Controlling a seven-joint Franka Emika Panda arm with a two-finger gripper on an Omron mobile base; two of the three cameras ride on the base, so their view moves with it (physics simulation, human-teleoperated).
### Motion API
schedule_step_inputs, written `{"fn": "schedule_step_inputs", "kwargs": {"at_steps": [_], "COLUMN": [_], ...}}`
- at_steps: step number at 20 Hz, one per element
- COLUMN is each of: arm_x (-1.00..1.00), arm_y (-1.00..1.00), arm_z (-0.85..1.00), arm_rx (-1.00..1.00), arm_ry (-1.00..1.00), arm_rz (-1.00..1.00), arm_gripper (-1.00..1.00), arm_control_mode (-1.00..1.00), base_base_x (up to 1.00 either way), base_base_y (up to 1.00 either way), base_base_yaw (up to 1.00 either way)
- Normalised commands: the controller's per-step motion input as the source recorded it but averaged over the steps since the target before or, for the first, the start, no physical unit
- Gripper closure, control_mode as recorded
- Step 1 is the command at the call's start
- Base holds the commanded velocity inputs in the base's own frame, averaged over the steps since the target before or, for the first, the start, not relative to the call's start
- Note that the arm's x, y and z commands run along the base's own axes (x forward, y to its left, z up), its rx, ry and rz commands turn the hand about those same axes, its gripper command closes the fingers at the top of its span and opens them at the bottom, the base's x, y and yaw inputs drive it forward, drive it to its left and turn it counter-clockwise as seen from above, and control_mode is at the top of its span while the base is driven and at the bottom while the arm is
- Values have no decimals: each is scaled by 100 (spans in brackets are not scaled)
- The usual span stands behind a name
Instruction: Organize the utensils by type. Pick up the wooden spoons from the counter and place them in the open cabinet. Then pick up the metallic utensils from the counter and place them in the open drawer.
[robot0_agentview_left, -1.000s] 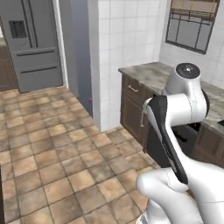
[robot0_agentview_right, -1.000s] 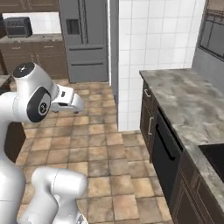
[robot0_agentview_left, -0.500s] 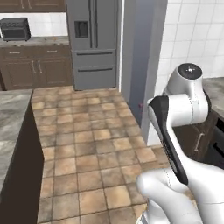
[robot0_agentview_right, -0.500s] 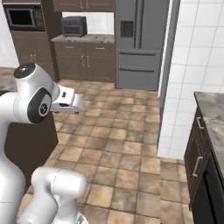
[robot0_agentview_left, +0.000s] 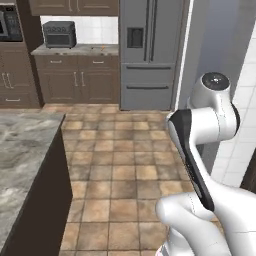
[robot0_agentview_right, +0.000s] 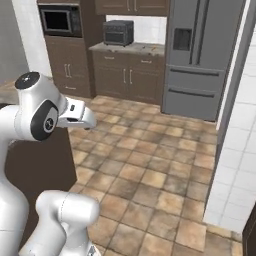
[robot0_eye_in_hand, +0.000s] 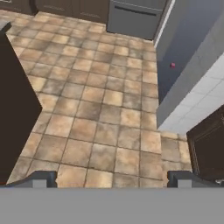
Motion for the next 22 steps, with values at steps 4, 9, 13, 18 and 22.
{"fn": "schedule_step_inputs", "kwargs": {"at_steps": [4, 9, 13, 18, 22], "arm_x": [0, 0, 0, 0, 0], "arm_y": [0, 0, 0, 0, 0], "arm_z": [0, 0, 0, 0, 0], "arm_rx": [0, 0, 0, 0, 0], "arm_ry": [0, 0, 0, 0, 0], "arm_rz": [0, 0, 0, 0, 0], "arm_gripper": [-100, -100, -100, -100, -100], "arm_control_mode": [100, 100, 100, 100, 100], "base_base_x": [100, 100, 100, 100, 100], "base_base_y": [0, 0, -8, -2, 15], "base_base_yaw": [37, 26, 2, 0, 0]}}
